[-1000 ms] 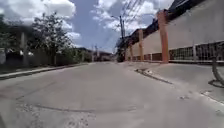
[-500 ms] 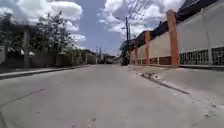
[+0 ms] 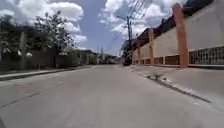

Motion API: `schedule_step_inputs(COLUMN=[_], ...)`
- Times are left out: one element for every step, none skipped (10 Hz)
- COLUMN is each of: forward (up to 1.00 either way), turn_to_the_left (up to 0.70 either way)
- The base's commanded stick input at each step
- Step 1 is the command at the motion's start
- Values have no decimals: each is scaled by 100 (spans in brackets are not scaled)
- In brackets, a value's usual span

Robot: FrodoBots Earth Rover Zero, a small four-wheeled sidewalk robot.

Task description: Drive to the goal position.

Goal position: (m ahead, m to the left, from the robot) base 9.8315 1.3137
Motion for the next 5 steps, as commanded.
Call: schedule_step_inputs(forward=[100, 100, 100, 100, 100], turn_to_the_left=[0, 0, 0, 0, 0])
